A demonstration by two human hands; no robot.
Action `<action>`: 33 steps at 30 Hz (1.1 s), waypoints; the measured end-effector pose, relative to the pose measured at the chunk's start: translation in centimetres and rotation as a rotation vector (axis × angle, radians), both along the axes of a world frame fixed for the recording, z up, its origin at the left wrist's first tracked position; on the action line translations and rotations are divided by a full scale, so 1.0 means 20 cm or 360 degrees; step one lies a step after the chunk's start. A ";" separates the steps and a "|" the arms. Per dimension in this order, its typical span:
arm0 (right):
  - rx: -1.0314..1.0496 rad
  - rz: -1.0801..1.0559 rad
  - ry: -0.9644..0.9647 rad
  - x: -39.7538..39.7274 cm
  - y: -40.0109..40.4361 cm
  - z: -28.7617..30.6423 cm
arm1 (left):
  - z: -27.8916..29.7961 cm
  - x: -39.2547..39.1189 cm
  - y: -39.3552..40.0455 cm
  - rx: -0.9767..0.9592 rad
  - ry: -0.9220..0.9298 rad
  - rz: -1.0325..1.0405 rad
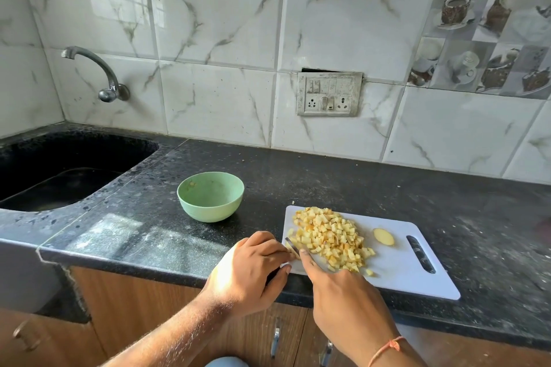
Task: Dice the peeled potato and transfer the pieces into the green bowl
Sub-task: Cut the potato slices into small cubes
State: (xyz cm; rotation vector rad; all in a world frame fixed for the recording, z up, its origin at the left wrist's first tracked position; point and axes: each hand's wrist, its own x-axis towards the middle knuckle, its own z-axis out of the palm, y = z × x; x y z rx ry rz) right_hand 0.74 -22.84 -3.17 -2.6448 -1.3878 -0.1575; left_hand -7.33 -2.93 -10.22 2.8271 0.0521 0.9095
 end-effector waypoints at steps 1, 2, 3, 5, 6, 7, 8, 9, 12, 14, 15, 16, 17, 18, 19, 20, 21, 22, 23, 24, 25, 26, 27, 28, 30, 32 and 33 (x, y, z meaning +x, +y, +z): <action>-0.0009 -0.0009 -0.0013 0.00 0.01 -0.01 | 0.00 0.00 0.00 -0.0003 -0.0005 -0.0005; -0.0022 -0.0017 -0.0018 0.00 0.01 -0.02 | 0.00 0.00 0.00 -0.0004 -0.0009 -0.0012; -0.0040 -0.0023 -0.0020 0.00 0.02 -0.02 | 0.00 0.00 0.00 -0.0004 -0.0013 -0.0014; -0.0073 -0.0030 -0.0035 0.01 0.02 -0.03 | 0.00 0.00 0.00 -0.0004 -0.0014 -0.0016; -0.0089 -0.0035 -0.0053 0.01 0.03 -0.03 | 0.00 0.00 0.00 -0.0003 -0.0012 -0.0017; -0.0102 -0.0039 -0.0071 0.00 0.03 -0.04 | 0.00 0.00 0.00 0.0001 -0.0010 -0.0020; -0.0114 -0.0046 -0.0081 0.00 0.03 -0.04 | 0.00 0.00 0.00 0.0009 -0.0010 -0.0023; -0.0128 -0.0053 -0.0083 0.00 0.03 -0.04 | 0.00 0.00 0.00 0.0017 -0.0012 -0.0026; -0.0157 -0.0064 -0.0058 -0.02 0.02 -0.04 | 0.01 0.00 0.01 0.0038 -0.0029 -0.0039; -0.0176 -0.0067 -0.0047 -0.02 0.01 -0.03 | 0.01 0.00 0.00 0.0054 -0.0037 -0.0029; -0.0185 -0.0068 -0.0045 -0.01 0.00 -0.03 | 0.01 0.00 0.00 0.0062 -0.0038 -0.0020; -0.0188 -0.0066 -0.0039 -0.01 0.00 -0.02 | 0.01 0.00 0.00 0.0072 -0.0038 -0.0014; -0.0186 -0.0062 -0.0031 -0.01 0.00 -0.03 | 0.00 0.00 0.01 0.0082 -0.0036 -0.0010; -0.0176 -0.0060 -0.0023 -0.01 -0.01 -0.03 | 0.00 0.00 0.01 0.0096 -0.0034 -0.0011; -0.0169 -0.0060 -0.0005 -0.01 -0.01 -0.03 | 0.00 0.00 0.01 0.0108 -0.0027 -0.0010; -0.0167 -0.0061 0.0020 -0.01 -0.01 -0.03 | 0.00 0.00 0.01 0.0118 -0.0020 -0.0006; -0.0168 -0.0065 0.0041 -0.02 -0.01 -0.03 | 0.00 0.00 0.01 0.0135 -0.0014 0.0000; -0.0169 -0.0067 0.0055 -0.02 -0.01 -0.03 | 0.00 0.00 0.01 0.0157 -0.0011 0.0007; -0.0168 -0.0069 0.0066 -0.03 0.00 -0.03 | 0.00 0.00 0.00 0.0186 -0.0011 0.0014; -0.0172 -0.0068 0.0072 -0.04 0.00 -0.03 | 0.00 0.00 -0.01 0.0223 -0.0014 0.0019; -0.0182 -0.0067 0.0081 -0.05 0.01 -0.03 | 0.00 0.00 -0.01 0.0264 -0.0016 0.0021; -0.0198 -0.0069 0.0095 -0.07 0.01 -0.03 | -0.01 0.00 -0.02 0.0306 -0.0021 0.0025; -0.0212 -0.0080 0.0116 -0.08 0.01 -0.03 | -0.01 0.00 -0.02 0.0344 -0.0026 0.0032; -0.0220 -0.0092 0.0140 -0.09 0.02 -0.03 | -0.01 0.00 -0.02 0.0374 -0.0025 0.0045; -0.0229 -0.0119 0.0188 -0.10 0.02 -0.02 | -0.02 0.01 -0.02 0.0407 -0.0012 0.0066; -0.0239 -0.0137 0.0222 -0.11 0.02 -0.02 | -0.02 0.01 -0.02 0.0419 0.0003 0.0079; -0.0244 -0.0142 0.0241 -0.11 0.02 -0.02 | -0.02 0.01 -0.02 0.0414 0.0011 0.0082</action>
